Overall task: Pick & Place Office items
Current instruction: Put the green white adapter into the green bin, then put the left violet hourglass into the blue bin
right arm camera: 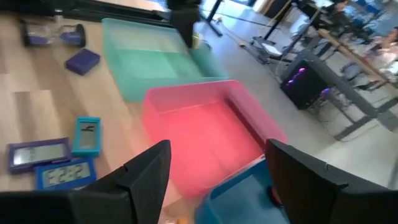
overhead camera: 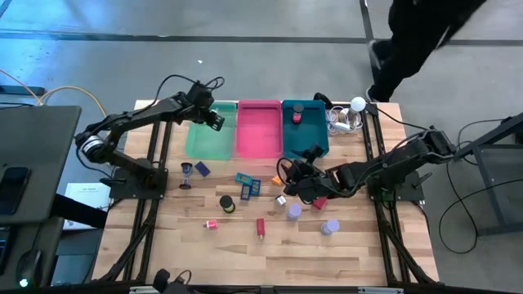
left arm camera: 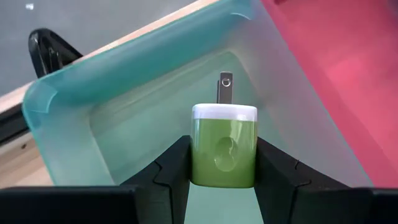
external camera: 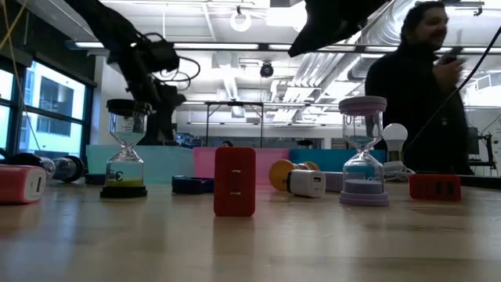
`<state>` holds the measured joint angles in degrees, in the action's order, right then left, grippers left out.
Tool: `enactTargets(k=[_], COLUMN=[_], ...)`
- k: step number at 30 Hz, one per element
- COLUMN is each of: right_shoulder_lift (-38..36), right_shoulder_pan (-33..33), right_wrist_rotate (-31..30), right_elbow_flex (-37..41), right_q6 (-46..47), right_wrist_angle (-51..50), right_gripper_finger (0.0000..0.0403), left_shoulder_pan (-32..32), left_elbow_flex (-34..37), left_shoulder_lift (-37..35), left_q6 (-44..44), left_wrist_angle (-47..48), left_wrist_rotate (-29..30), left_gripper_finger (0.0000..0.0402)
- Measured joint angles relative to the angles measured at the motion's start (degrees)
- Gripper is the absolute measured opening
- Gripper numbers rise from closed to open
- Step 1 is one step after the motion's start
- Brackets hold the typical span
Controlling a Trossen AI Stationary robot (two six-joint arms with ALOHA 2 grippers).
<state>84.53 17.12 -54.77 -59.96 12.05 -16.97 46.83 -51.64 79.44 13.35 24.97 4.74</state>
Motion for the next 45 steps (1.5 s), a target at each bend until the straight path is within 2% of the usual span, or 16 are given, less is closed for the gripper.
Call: enactTargets(k=[6, 17, 24, 33, 45], right_shoulder_lift=[0.0, 0.0, 0.0, 0.0, 0.0], right_shoulder_pan=[0.0, 0.0, 0.1, 0.1, 0.1], right_wrist_rotate=[5.6, 7.1, 7.1, 7.3, 8.7], right_elbow_flex=[0.0, 0.0, 0.0, 0.0, 0.0], right_q6=[1.6, 3.0, 3.1, 3.4, 4.4], right_wrist_angle=[-0.2, -0.6, -0.8, -0.8, -1.0], right_gripper_finger=[0.0252, 0.0252, 0.0252, 0.0252, 0.0252], left_shoulder_pan=[1.3, 1.2, 0.9, 0.9, 0.2], left_elbow_flex=[0.0, 0.0, 0.0, 0.0, 0.0], left_shoulder_lift=[5.1, 12.0, 12.4, 12.4, 12.4], left_q6=[2.6, 4.6, 5.1, 6.9, 5.3], left_wrist_angle=[-4.8, -9.6, -10.0, -9.6, -11.1], left_wrist_rotate=[0.0, 0.0, -0.1, -1.1, -1.7], left_gripper_finger=[0.013, 0.013, 0.0132, 0.0164, 0.0168])
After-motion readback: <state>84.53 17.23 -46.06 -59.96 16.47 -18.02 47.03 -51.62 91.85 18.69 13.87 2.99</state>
